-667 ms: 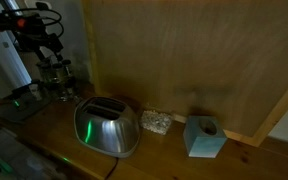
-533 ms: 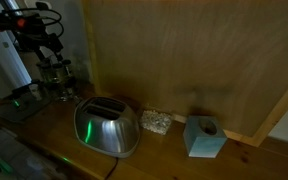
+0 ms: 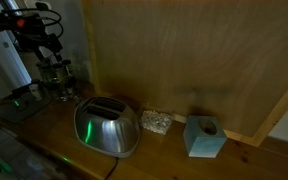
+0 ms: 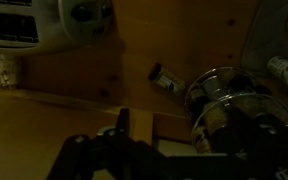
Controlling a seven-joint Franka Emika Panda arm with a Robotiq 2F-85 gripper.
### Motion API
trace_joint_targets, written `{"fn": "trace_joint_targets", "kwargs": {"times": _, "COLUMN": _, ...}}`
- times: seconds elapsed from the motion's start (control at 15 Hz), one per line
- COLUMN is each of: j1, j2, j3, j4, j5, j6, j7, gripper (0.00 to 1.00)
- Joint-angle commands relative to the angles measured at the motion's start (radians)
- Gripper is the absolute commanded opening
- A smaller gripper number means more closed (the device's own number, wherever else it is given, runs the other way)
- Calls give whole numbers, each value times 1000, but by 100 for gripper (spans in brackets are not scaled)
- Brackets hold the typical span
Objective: Twist around the rack of spices then put the white bottle on the rack
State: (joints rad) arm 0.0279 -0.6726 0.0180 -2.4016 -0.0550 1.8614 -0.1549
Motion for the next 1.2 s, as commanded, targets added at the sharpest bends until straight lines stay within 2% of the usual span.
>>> {"fn": "trace_joint_targets", "kwargs": {"times": 0.0, "j1": 39, "j2": 4, "j3": 6, "j4": 82, "j5": 57, "j6": -118, "j7": 28, "gripper": 100}}
{"fn": "trace_joint_targets", "kwargs": {"times": 0.2, "j1": 39, "j2": 30, "j3": 50, "j4": 167, "j5": 75, "j6": -195, "j7": 128, "gripper": 100}}
{"fn": "trace_joint_targets", "kwargs": {"times": 0.33, "j1": 31, "j2": 47, "j3": 94, "j4": 204, "j5": 57, "j6": -192, "j7": 216, "gripper": 100}}
{"fn": "trace_joint_targets", "kwargs": {"times": 0.4, "j1": 41, "j2": 6, "j3": 61, "j4": 145, "j5": 52, "j6": -163, "j7": 157, "gripper": 100}}
{"fn": "trace_joint_targets", "kwargs": {"times": 0.6, "j1": 43, "j2": 20, "j3": 91, "j4": 173, "j5": 51, "j6": -167, "j7": 206, "gripper": 100}}
{"fn": "trace_joint_targets", "kwargs": {"times": 0.93, "j1": 41, "j2": 32, "j3": 89, "j4": 175, "j5": 51, "j6": -167, "j7": 207, "gripper": 100}}
{"fn": "trace_joint_targets", "kwargs": {"times": 1.13, "j1": -7, "j2": 66, "j3": 177, "j4": 190, "j5": 13, "j6": -159, "j7": 428, "gripper": 100}}
